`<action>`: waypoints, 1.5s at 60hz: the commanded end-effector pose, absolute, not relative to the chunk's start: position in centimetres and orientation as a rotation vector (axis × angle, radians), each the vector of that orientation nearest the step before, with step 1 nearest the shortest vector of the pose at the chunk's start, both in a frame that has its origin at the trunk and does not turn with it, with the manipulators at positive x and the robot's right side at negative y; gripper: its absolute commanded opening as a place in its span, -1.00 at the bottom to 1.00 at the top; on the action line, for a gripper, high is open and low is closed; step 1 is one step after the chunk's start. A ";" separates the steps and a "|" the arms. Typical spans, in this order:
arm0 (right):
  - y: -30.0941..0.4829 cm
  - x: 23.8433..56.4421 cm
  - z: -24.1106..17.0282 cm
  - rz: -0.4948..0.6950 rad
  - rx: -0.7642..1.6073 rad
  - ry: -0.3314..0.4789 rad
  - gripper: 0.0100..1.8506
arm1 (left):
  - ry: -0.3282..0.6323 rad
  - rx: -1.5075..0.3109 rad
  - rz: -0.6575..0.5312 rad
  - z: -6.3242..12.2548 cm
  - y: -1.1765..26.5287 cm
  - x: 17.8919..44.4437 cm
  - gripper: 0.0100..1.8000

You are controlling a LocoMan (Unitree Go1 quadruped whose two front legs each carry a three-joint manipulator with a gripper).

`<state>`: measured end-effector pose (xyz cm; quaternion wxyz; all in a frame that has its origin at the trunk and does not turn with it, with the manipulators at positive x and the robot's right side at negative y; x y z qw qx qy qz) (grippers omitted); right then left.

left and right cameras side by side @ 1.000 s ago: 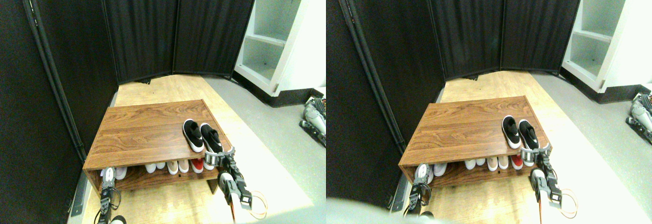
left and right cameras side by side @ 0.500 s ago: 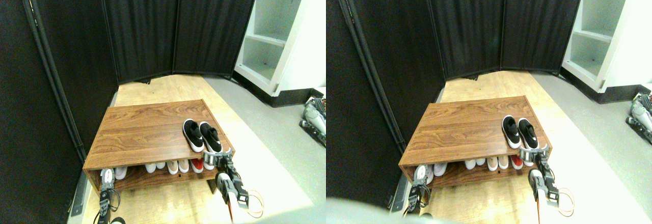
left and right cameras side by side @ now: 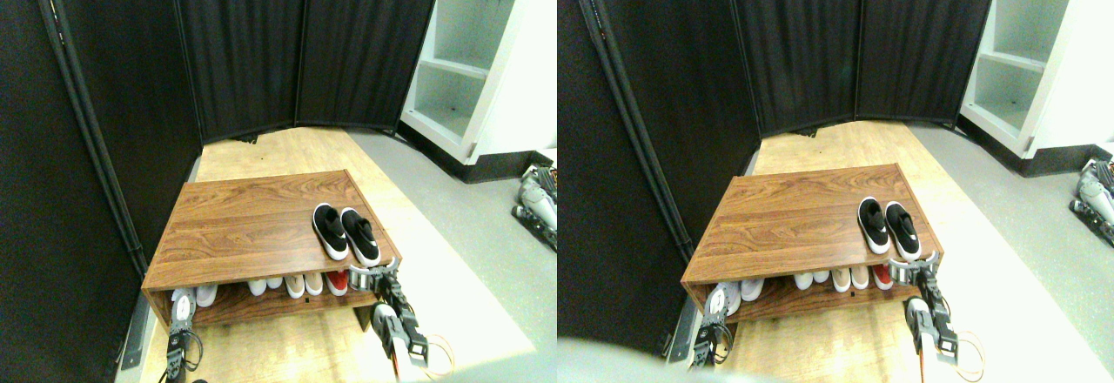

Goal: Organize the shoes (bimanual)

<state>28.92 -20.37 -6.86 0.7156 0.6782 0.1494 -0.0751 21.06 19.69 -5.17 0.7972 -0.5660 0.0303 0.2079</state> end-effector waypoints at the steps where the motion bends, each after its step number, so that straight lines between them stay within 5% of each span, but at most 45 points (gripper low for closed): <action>1: -20.4 28.2 -4.8 -0.087 1.496 0.275 0.30 | 0.023 -1.222 0.395 -4.1 19.6 21.3 -1.00; 13: -21.5 25.4 -2.5 -0.097 1.430 0.235 0.42 | 0.012 -1.235 0.398 -4.0 19.7 21.0 -1.00; 24: -24.1 24.2 -0.3 -0.160 1.395 0.156 0.28 | -0.005 -1.229 0.419 -4.0 19.9 20.8 -1.00; 31: -25.3 24.3 1.0 -0.201 1.321 0.039 -0.21 | -0.009 -1.216 0.427 -4.0 20.0 20.8 -1.00; 37: -26.5 25.3 1.7 -0.229 1.208 -0.088 -1.00 | -0.008 -1.228 0.414 -4.0 20.1 20.9 -1.00; 49: -28.5 28.3 1.4 -0.239 1.162 -0.108 -1.00 | -0.005 -1.236 0.411 -4.1 20.2 21.0 -1.00; 61: -29.5 32.2 0.0 -0.225 1.171 -0.031 -1.00 | -0.009 -1.227 0.409 -4.1 20.1 21.2 -1.00; 81: -28.3 34.4 -2.8 -0.369 1.245 0.037 -1.00 | -0.023 -1.227 0.411 -4.2 20.1 20.9 -1.00; 90: -26.8 34.4 -3.8 -0.343 1.249 0.065 -1.00 | -0.025 -1.229 0.401 -4.2 20.2 20.7 -1.00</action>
